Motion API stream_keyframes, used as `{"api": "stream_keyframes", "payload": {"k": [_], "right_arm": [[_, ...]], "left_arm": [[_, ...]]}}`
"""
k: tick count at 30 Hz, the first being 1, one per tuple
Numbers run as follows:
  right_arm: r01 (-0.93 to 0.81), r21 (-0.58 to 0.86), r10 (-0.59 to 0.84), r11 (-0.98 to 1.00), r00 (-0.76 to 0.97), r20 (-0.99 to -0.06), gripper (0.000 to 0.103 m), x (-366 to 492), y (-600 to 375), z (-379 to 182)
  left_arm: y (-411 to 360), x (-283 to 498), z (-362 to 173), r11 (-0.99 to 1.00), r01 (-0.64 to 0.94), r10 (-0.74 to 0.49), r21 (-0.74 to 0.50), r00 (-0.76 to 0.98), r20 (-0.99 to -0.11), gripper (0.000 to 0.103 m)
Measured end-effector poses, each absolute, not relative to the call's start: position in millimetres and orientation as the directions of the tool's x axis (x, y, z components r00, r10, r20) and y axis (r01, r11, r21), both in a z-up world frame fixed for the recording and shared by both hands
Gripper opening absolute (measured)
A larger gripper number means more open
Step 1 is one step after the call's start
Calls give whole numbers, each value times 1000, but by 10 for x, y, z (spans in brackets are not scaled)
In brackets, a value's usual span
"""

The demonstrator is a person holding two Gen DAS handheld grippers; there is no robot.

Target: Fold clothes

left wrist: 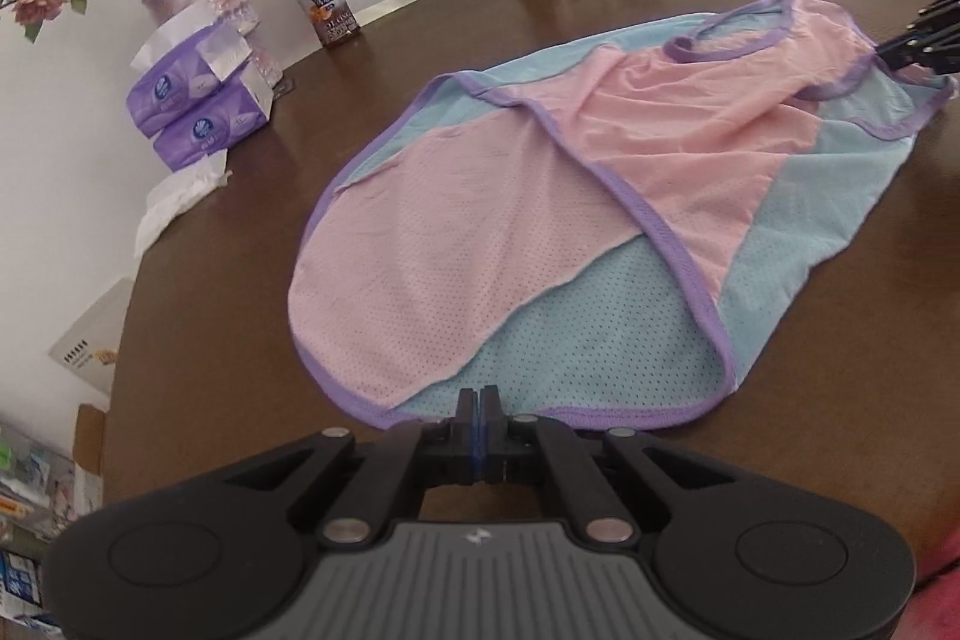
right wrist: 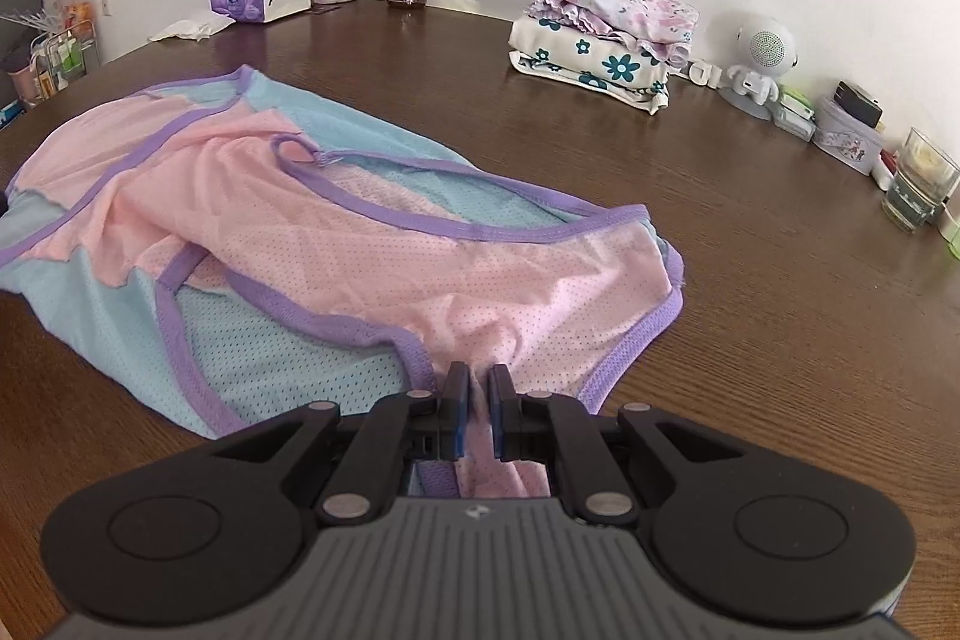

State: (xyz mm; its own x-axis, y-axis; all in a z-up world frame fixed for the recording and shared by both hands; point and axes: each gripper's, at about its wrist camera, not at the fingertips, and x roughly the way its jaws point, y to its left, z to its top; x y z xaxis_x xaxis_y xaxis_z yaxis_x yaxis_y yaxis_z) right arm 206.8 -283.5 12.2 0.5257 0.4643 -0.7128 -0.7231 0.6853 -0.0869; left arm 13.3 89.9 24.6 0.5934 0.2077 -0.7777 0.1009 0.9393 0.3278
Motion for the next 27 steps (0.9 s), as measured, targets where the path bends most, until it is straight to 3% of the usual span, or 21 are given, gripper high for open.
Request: {"api": "stream_keyframes", "payload": {"k": [15,16,18,19,20,22,27], "right_arm": [[-658,-75,442,750,581,-684,9,1982,-3116,127],[-645,-63,448,761,593,-669,13,1960,-3141,162],[-619,-36,462,784,622,-632,27,1882,-3200,255],[-612,-19,475,791,633,-612,40,1826,-3231,306],[-608,-6,486,794,640,-595,44,1766,-3252,350],[-612,14,508,791,644,-572,44,1637,-3260,410],[-683,95,603,725,562,-566,44,1446,-3046,410]], "left_arm": [[875,97,247,949,72,202,306,607,-768,0],[895,89,265,955,58,195,291,617,-762,0],[945,61,333,970,13,176,244,653,-737,11],[969,46,367,976,-8,168,219,671,-722,17],[1001,24,416,983,-34,155,183,695,-703,24],[1067,-28,521,993,-82,121,91,744,-657,55],[1034,-14,561,996,-79,36,-43,786,-617,58]]}}
